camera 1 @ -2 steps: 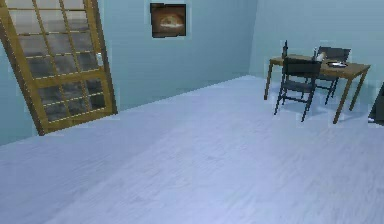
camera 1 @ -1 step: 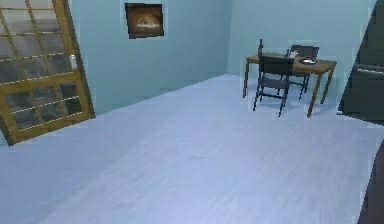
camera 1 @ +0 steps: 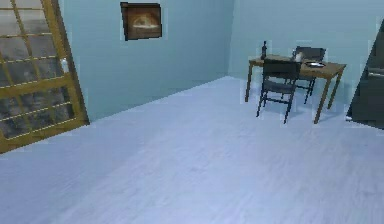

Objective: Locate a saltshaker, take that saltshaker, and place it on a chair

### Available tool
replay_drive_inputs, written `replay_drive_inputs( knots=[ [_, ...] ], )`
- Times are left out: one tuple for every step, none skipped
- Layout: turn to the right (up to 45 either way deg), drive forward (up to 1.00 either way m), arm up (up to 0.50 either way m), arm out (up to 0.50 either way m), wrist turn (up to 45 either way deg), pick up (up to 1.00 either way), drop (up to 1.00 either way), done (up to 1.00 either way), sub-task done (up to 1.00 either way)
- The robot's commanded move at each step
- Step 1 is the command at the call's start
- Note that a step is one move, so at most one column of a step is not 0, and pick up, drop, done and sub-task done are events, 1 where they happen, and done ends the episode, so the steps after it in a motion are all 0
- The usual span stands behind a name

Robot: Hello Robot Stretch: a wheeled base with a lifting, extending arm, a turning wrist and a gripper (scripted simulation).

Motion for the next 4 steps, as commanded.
replay_drive_inputs(
  knots=[
    [36.0, 0.00, 0.00, 0.00, 0.0, 0.00, 0.00, 0.00, 0.00],
    [0.0, 1.00, 0.00, 0.00, 0.0, 0.00, 0.00, 0.00, 0.00],
    [0.0, 1.00, 0.00, 0.00, 0.0, 0.00, 0.00, 0.00, 0.00],
    [3.0, 0.00, 0.00, 0.00, 0.0, 0.00, 0.00, 0.00, 0.00]
  ],
)
